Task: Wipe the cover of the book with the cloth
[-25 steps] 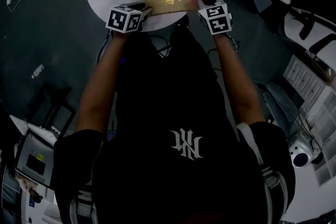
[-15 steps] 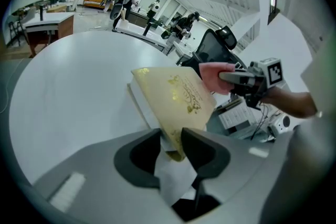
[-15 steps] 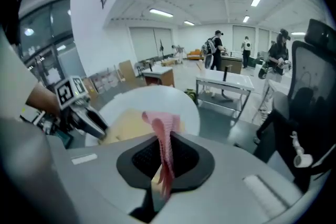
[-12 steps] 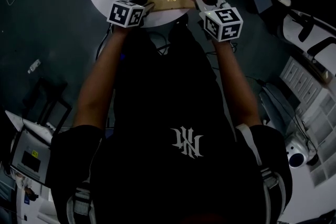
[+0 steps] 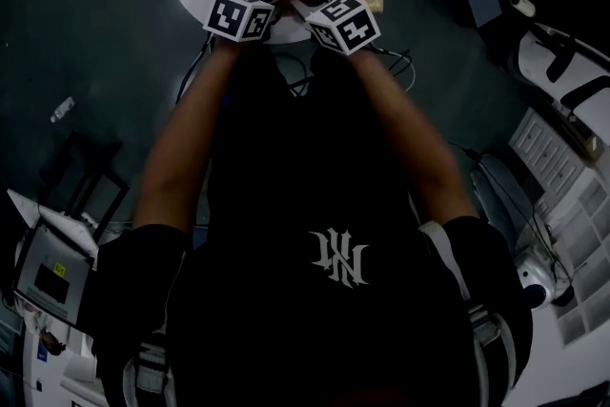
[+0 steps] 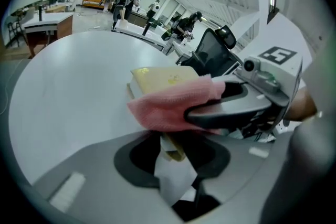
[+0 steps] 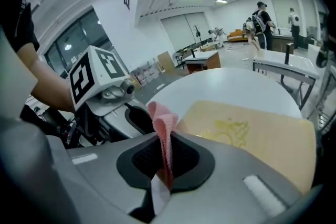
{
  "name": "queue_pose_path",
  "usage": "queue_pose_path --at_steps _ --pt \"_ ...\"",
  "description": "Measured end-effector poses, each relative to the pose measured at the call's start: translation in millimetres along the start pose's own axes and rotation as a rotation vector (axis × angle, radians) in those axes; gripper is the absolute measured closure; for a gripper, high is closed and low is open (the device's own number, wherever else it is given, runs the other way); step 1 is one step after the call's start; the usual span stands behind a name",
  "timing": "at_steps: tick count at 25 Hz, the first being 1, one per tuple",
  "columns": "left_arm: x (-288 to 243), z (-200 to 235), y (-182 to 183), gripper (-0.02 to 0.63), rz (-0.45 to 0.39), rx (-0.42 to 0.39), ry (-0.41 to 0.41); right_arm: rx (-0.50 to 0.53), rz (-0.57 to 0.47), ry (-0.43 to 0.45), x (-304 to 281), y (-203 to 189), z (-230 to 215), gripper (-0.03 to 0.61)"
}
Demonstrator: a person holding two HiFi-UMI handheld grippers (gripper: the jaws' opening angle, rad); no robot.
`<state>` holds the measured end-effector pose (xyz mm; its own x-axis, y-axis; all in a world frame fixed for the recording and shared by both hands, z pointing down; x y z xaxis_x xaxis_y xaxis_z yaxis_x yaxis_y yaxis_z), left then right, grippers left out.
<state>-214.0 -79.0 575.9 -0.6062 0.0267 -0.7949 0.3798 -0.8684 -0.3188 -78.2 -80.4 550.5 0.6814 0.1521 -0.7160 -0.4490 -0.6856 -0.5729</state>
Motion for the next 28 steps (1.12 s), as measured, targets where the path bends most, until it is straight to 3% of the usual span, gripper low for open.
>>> queue_pose_path --at_steps 5,9,28 --pt "1.7 0.8 -0.4 0.483 -0.006 -0.003 0.003 0.100 0.115 -0.042 -7.2 3.2 -3.7 0.568" --pt "0.8 0.9 1.0 0.482 -0.001 -0.005 -0.011 0.139 0.130 -0.066 -7.0 1.4 -4.3 0.568" --pt "2.6 0.7 4.6 0.480 0.042 -0.025 -0.018 0.006 0.045 -0.189 51.4 -42.6 -45.4 0.568"
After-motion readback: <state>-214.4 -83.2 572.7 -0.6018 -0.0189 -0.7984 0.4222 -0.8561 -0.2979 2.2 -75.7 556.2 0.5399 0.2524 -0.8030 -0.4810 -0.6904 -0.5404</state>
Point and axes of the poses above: the fingertips, and each gripper's own axes: x backward along the fingers, z to its left, y out of its top, the point moved 10 cm from there along x, backward along the fingers, and after that the axes turned 4 degrees about z, right-handed, at the moved point
